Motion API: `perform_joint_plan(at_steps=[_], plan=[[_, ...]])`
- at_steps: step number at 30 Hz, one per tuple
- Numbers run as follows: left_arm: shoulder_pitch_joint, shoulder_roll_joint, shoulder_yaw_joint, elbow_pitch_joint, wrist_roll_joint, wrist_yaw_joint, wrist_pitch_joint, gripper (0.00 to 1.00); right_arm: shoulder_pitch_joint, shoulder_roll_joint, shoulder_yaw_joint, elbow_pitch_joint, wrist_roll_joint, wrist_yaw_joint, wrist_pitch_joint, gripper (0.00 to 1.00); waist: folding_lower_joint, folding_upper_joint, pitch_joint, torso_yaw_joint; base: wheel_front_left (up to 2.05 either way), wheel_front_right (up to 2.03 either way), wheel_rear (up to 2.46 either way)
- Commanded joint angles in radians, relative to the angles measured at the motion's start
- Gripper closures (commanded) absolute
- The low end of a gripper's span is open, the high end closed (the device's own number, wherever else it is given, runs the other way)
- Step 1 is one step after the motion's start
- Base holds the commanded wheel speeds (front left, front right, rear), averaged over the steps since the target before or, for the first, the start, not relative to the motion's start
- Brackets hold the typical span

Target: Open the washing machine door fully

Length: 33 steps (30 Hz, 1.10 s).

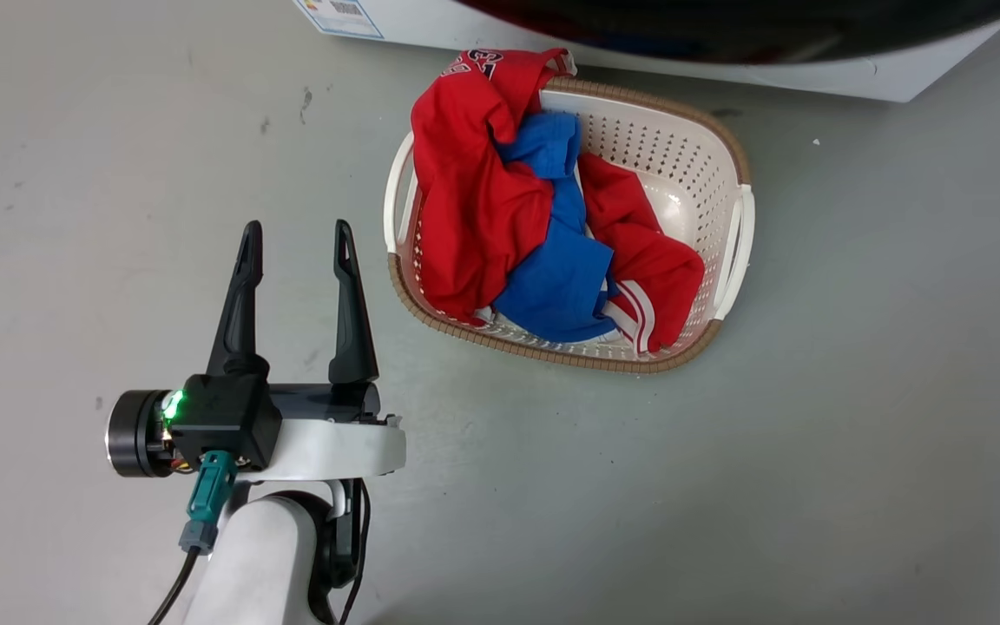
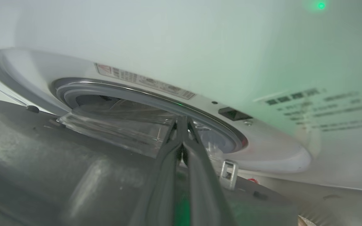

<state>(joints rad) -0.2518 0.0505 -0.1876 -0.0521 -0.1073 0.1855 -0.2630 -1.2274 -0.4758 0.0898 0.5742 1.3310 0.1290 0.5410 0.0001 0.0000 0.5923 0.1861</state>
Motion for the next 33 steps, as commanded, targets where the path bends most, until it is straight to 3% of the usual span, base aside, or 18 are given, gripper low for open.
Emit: perform_joint_plan(at_steps=[1, 19, 33], plan=[[-0.002, 0.000, 0.002, 0.004, 0.001, 0.005, -0.003, 0.00, 0.041, 0.036, 0.033, -0.016, 0.010, 0.003, 0.029, 1.00, -0.0001, 0.0000, -0.010, -0.003, 0.00, 0.00, 0.00], [0.042, 0.000, 0.029, 0.023, 0.020, -0.008, -0.003, 0.00, 0.397, 0.000, 0.072, -0.326, 0.104, 0.003, 0.105, 1.00, -0.0001, 0.0000, -0.111, -0.055, 0.00, 0.00, 0.00], [0.087, 0.000, 0.041, 0.045, 0.024, -0.019, -0.003, 0.00, 0.721, 0.050, 0.181, -0.574, 0.134, 0.003, 0.073, 1.00, -0.0001, 0.0000, -0.213, -0.069, 0.00, 0.00, 0.00]])
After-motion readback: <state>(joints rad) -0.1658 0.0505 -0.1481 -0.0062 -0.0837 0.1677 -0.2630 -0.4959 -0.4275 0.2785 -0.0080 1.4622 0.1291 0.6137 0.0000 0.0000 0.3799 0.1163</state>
